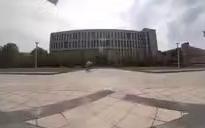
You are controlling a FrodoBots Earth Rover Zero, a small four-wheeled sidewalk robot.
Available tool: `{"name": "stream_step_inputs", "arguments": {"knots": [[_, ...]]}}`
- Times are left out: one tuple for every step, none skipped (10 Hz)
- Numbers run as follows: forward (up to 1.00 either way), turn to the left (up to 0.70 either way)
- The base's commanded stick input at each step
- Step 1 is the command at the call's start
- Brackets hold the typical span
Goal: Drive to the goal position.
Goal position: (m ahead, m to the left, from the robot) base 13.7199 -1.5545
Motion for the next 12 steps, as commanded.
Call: {"name": "stream_step_inputs", "arguments": {"knots": [[0.70,0.00],[0.70,0.00],[0.70,0.00],[0.70,0.00],[0.70,0.00],[0.70,0.00],[0.70,0.00],[0.70,0.00],[0.70,0.00],[0.70,0.00],[0.70,0.00],[0.70,0.00]]}}
